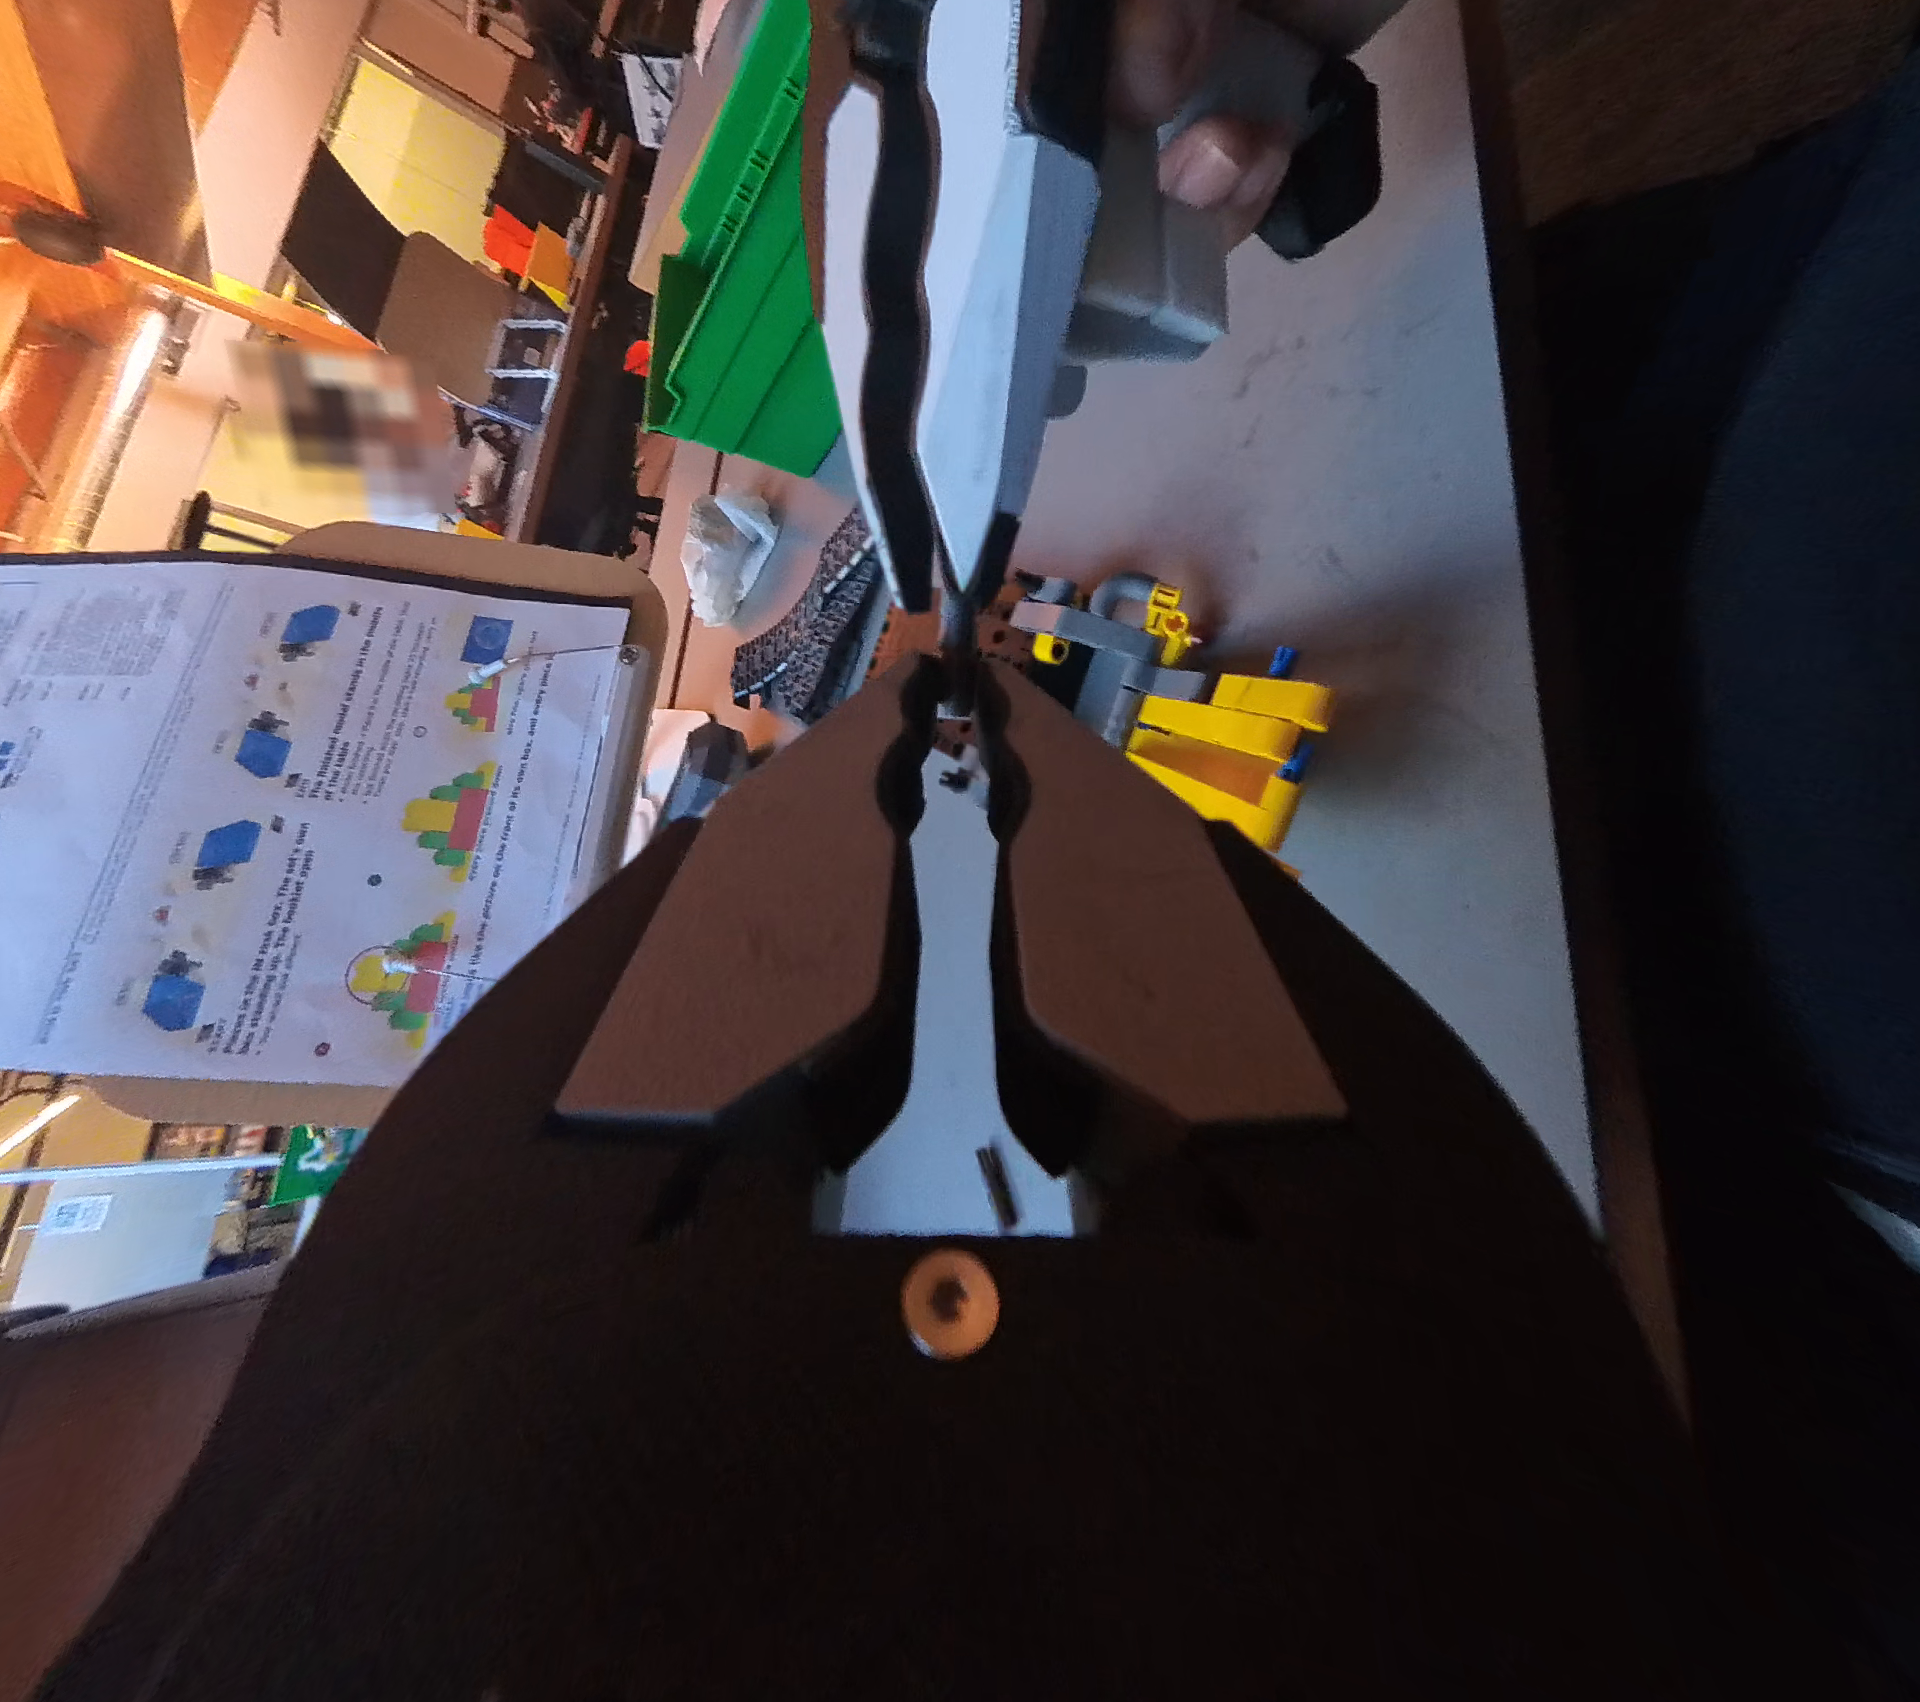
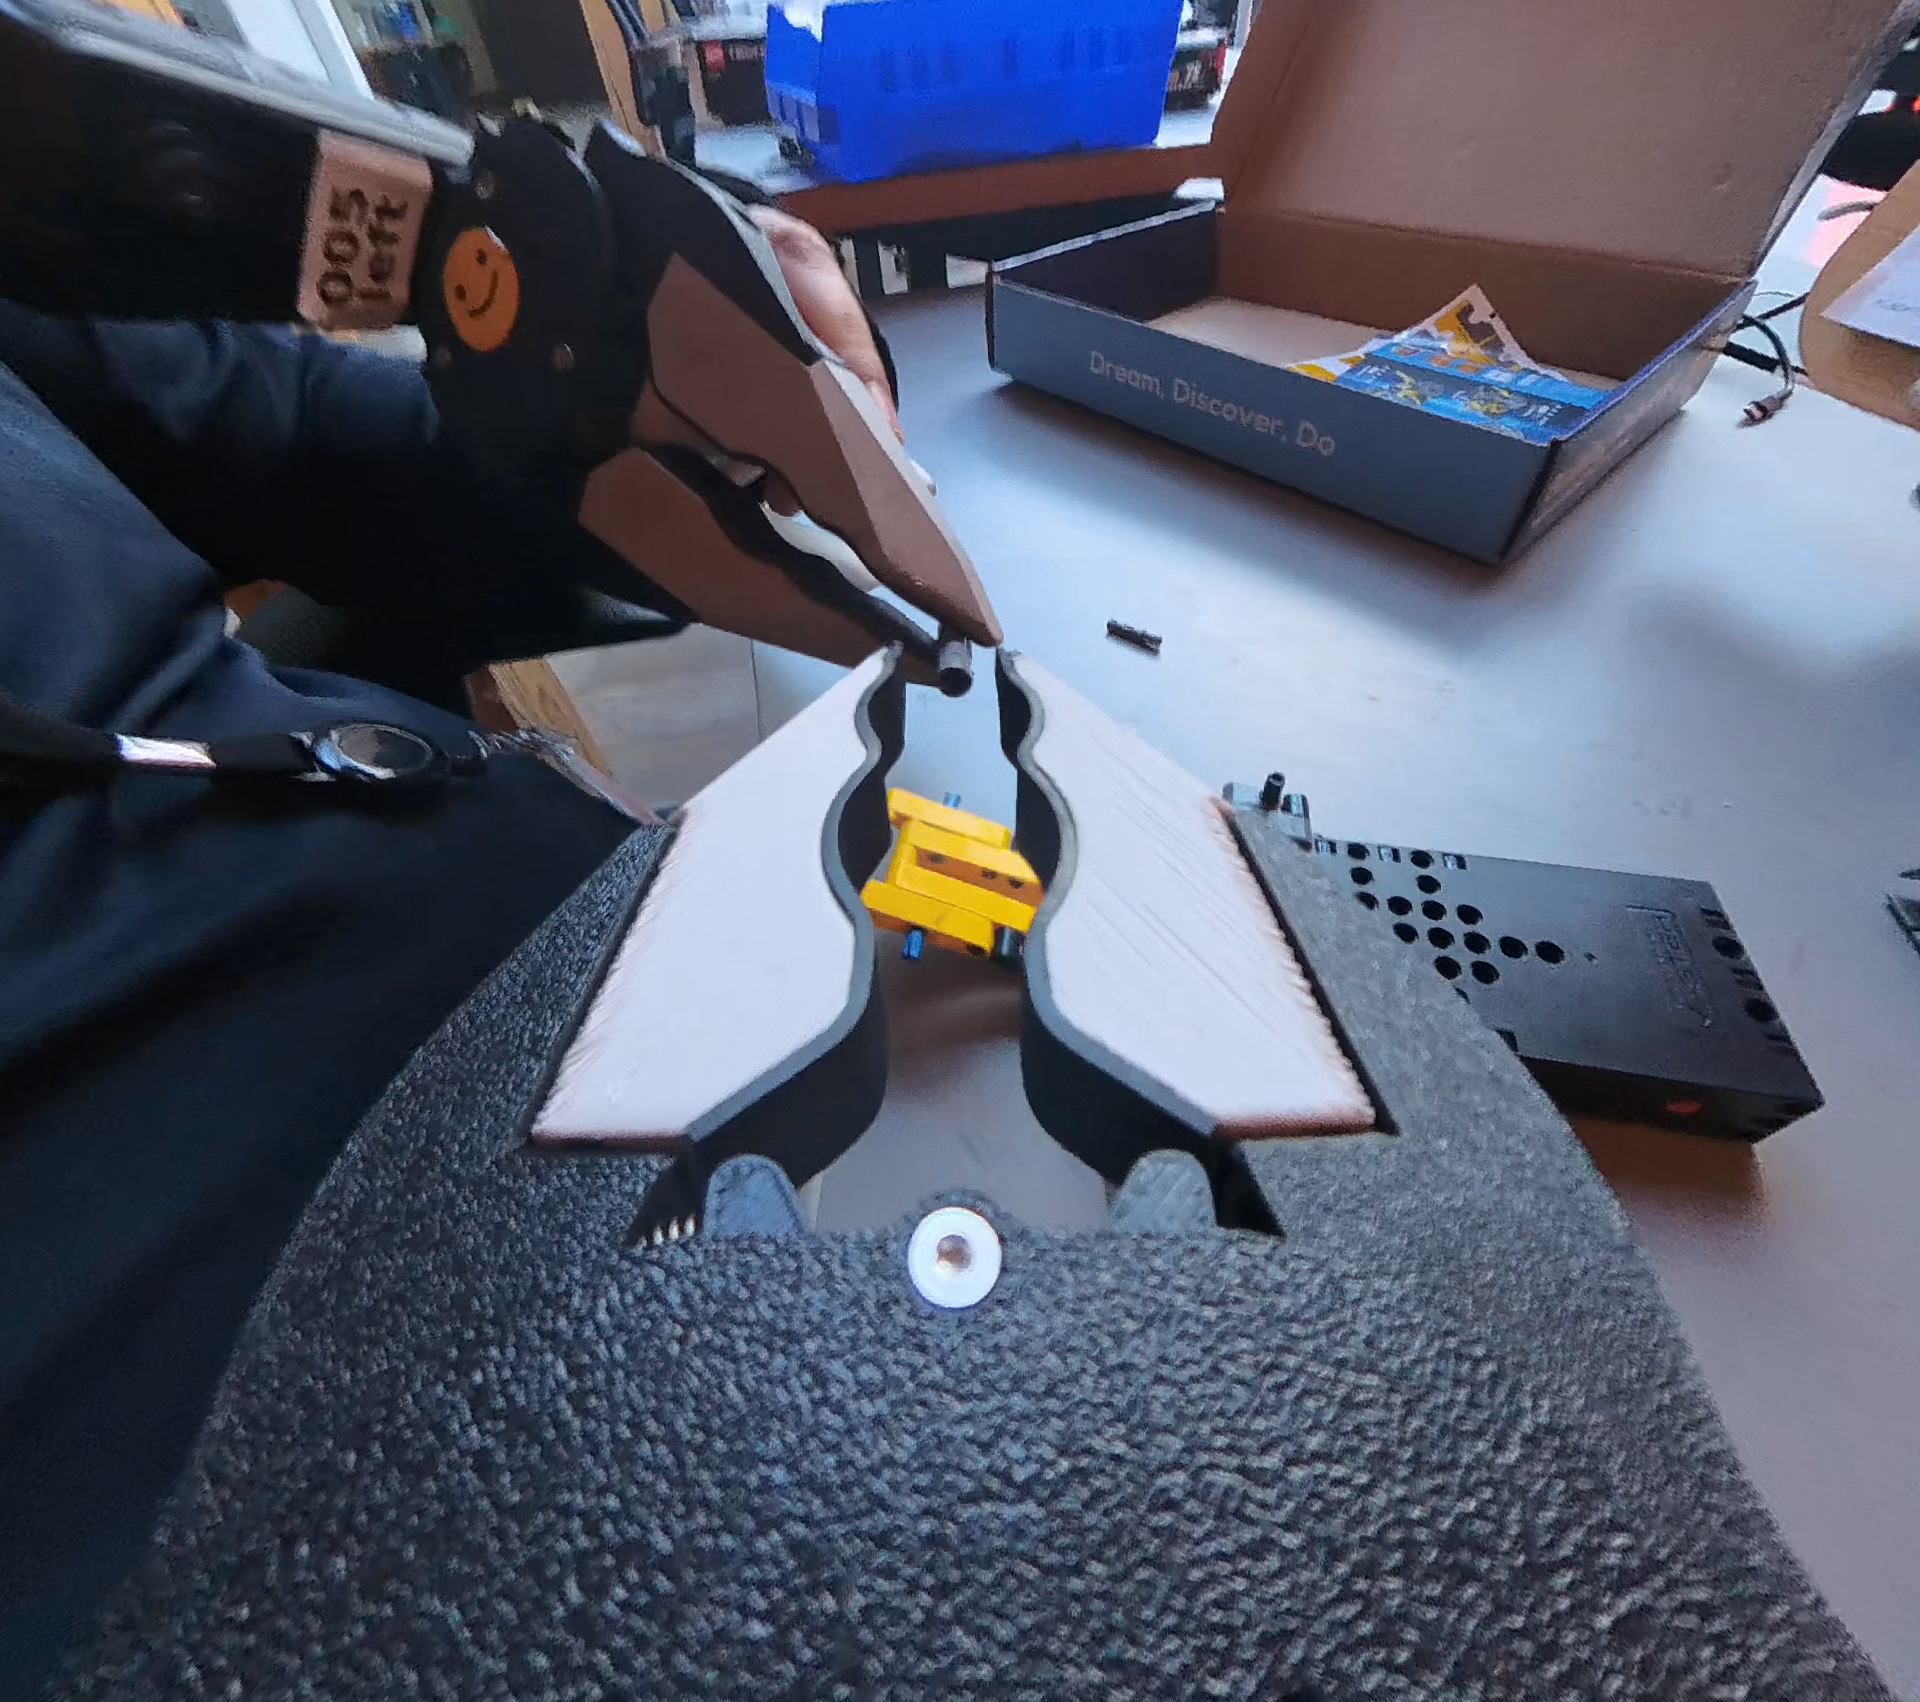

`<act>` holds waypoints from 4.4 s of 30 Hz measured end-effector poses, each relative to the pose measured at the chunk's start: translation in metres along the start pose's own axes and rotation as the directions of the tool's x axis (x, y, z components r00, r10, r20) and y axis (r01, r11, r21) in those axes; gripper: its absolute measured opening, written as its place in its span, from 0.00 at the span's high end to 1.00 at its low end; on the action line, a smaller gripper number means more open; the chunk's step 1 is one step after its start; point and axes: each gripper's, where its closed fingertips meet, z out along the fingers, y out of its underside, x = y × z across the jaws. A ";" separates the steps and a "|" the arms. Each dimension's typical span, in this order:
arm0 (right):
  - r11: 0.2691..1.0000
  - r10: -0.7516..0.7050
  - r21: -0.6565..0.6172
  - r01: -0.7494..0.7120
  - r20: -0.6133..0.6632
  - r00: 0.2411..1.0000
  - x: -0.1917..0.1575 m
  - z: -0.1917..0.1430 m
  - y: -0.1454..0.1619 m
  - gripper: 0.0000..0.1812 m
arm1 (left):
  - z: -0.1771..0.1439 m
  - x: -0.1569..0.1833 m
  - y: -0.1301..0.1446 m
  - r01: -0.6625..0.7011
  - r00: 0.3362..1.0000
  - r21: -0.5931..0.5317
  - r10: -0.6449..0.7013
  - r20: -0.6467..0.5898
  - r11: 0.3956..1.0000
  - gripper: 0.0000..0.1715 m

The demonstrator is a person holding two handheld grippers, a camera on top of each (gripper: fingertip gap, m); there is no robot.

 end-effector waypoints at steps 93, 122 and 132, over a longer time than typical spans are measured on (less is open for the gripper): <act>0.953 0.046 -0.173 -0.251 -0.731 0.681 0.201 -0.208 -0.019 0.58 | -0.006 -0.074 0.121 0.873 0.439 -0.240 -0.898 0.007 0.425 0.74; 0.915 -0.128 -0.401 -0.049 -0.402 0.906 0.132 -0.042 0.003 0.32 | -0.032 -0.088 0.187 0.811 0.576 -0.358 -0.737 0.354 0.462 0.49; 0.921 0.020 -0.365 -0.137 -0.307 0.952 0.108 -0.023 0.000 0.51 | -0.027 -0.034 0.175 0.723 0.564 -0.527 -0.822 0.076 0.447 0.80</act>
